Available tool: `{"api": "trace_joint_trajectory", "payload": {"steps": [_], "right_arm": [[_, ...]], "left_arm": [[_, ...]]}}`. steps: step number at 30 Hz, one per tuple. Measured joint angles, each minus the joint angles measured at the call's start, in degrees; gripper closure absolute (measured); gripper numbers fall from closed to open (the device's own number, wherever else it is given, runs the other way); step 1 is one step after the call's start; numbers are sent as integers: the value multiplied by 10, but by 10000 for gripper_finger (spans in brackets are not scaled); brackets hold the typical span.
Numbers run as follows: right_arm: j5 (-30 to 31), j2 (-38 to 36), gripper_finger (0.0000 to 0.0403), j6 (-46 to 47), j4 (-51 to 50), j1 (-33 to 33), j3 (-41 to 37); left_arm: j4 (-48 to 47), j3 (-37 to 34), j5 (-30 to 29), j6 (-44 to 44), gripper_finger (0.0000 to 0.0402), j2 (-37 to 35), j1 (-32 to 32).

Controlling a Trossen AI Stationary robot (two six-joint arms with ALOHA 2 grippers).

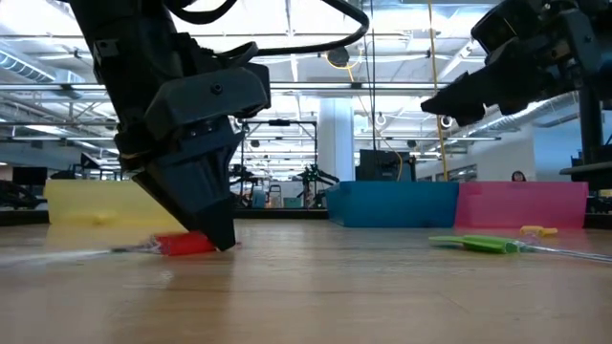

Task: Pick & Place Kitchen Items
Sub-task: Put the red spatula into the pink bin

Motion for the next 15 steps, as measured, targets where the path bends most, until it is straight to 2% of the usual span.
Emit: {"api": "trace_joint_trajectory", "payload": {"steps": [4, 11, 15], "right_arm": [[4, 0, 220, -18, 29, 0, 0], [95, 0, 221, -21, 73, 0, 0], [104, 0, 225, -20, 94, 0, 0]], "left_arm": [[6, 0, -2, 11, 290, 0, 2], [53, -1, -4, 62, 332, 0, 7], [81, -1, -4, 81, 363, 1, 9]]}}
